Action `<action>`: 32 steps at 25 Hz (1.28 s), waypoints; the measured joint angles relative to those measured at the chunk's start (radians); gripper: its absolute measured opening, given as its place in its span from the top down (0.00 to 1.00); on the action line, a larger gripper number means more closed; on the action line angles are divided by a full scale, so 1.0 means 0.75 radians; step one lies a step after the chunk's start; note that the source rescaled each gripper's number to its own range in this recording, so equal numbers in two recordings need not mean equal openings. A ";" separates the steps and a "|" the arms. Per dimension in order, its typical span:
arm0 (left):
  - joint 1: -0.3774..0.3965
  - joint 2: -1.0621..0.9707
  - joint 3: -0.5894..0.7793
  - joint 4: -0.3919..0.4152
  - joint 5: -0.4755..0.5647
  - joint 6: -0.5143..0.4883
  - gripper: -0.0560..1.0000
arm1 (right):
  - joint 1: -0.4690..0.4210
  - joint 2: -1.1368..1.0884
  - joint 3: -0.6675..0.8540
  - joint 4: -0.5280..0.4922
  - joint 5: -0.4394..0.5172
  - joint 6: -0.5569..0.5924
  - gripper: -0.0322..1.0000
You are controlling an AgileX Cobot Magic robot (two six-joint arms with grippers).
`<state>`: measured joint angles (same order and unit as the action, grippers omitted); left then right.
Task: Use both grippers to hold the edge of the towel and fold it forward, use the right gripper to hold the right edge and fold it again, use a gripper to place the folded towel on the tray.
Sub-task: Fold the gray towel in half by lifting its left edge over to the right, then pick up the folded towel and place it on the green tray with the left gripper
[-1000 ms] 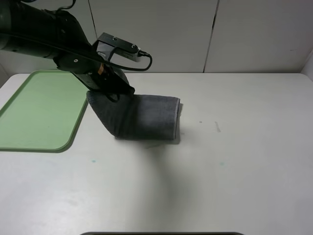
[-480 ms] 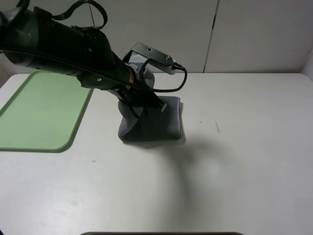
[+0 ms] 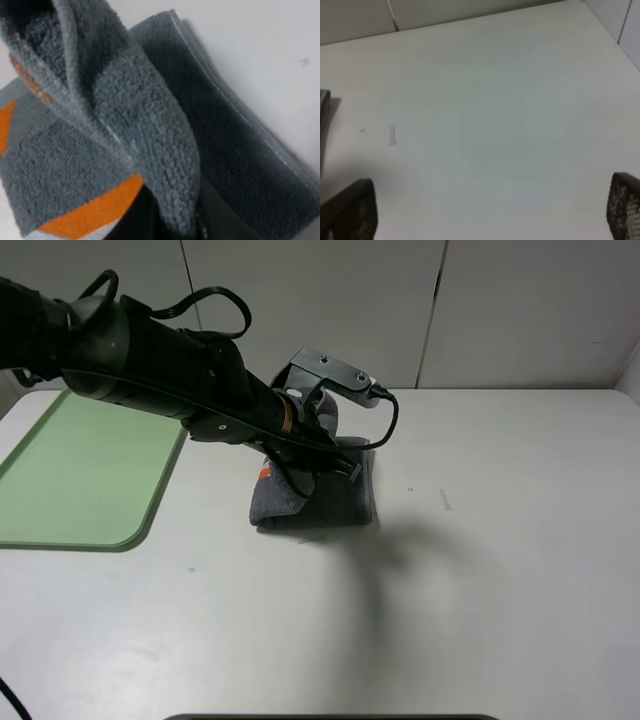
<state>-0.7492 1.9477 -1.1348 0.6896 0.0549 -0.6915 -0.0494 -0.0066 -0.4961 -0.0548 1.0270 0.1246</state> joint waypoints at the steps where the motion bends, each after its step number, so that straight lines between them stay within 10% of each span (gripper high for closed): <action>1: 0.000 0.000 0.000 0.000 -0.003 0.000 0.88 | 0.000 0.000 0.000 0.000 0.000 0.000 0.00; 8: 0.000 0.000 0.000 -0.024 -0.006 -0.086 0.85 | 0.000 0.000 0.000 0.000 0.000 0.000 0.00; 13: 0.000 0.001 -0.012 -0.024 -0.045 -0.073 0.22 | 0.000 0.000 0.000 0.000 0.000 0.000 0.00; 16: 0.000 0.001 -0.026 -0.023 -0.060 -0.052 0.05 | 0.000 0.000 0.000 0.000 0.000 0.000 0.00; 32: 0.041 -0.068 -0.029 -0.024 0.170 -0.044 0.00 | 0.000 0.000 0.000 0.000 0.000 0.000 0.00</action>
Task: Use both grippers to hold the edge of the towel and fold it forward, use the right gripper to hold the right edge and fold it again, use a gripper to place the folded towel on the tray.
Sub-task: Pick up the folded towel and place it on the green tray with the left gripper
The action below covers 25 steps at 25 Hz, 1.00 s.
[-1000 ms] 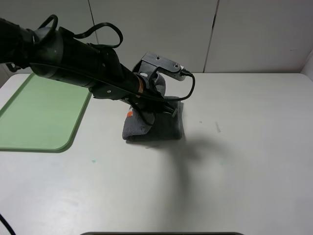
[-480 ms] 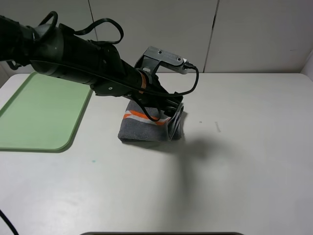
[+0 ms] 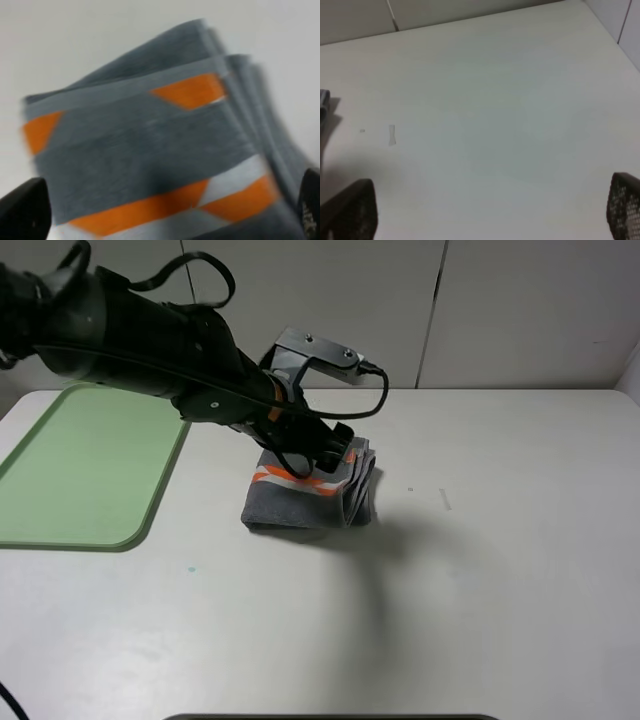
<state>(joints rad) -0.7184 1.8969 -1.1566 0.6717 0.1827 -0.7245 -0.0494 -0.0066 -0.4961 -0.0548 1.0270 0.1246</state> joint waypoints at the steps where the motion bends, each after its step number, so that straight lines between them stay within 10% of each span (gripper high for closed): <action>1: 0.012 -0.003 0.000 -0.001 0.020 0.000 0.00 | 0.000 0.000 0.000 0.000 0.000 0.000 0.00; 25: 0.160 0.189 -0.002 -0.074 -0.036 -0.001 0.00 | 0.000 0.000 0.000 0.000 0.000 0.000 0.00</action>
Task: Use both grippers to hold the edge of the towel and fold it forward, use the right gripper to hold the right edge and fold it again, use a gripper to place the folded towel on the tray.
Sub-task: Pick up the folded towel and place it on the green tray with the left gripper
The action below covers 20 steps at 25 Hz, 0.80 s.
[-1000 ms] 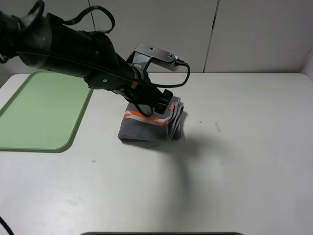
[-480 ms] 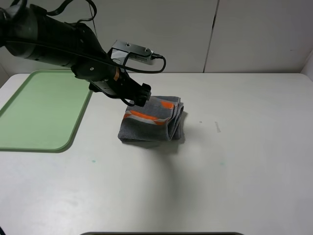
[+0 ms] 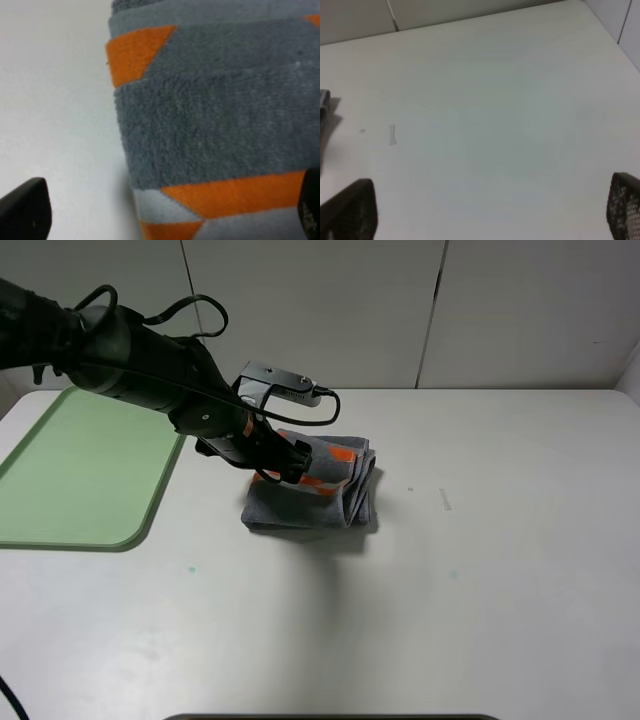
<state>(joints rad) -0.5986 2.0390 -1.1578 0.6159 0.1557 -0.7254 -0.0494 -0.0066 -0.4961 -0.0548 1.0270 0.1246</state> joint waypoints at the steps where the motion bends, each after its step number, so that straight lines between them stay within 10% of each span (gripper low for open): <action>1: 0.007 0.008 0.000 0.000 -0.009 0.000 0.00 | 0.000 0.000 0.000 0.000 0.000 0.000 0.00; 20: 0.027 0.138 -0.001 -0.031 -0.268 -0.004 0.15 | 0.000 0.000 0.000 0.000 0.000 0.000 0.00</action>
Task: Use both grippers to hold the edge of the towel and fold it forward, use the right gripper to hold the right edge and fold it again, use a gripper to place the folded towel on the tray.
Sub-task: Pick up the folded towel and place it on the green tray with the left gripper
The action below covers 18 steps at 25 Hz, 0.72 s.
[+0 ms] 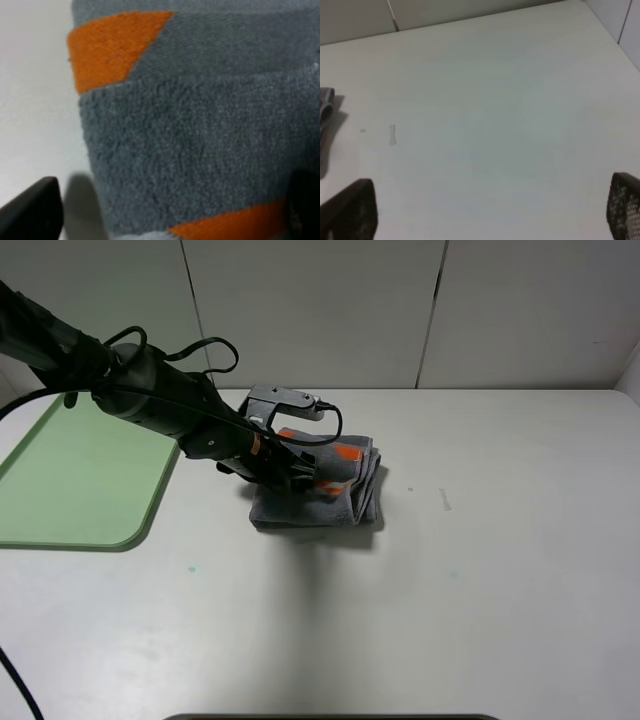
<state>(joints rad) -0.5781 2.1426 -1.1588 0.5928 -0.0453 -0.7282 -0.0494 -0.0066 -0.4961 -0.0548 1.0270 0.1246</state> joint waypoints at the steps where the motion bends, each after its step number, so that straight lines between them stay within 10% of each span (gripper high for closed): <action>1: 0.000 0.000 0.000 0.000 -0.008 0.000 0.18 | 0.000 0.000 0.000 0.000 0.000 0.000 0.00; 13: 0.000 0.007 0.000 -0.003 -0.055 -0.023 0.79 | 0.000 0.000 0.000 0.000 0.000 0.000 0.00; 18: 0.000 0.007 0.000 -0.003 -0.055 -0.061 0.81 | 0.000 0.000 0.000 0.000 0.000 0.000 0.00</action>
<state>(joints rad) -0.5781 2.1481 -1.1588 0.5907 -0.0867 -0.7743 -0.0494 -0.0066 -0.4961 -0.0548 1.0270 0.1246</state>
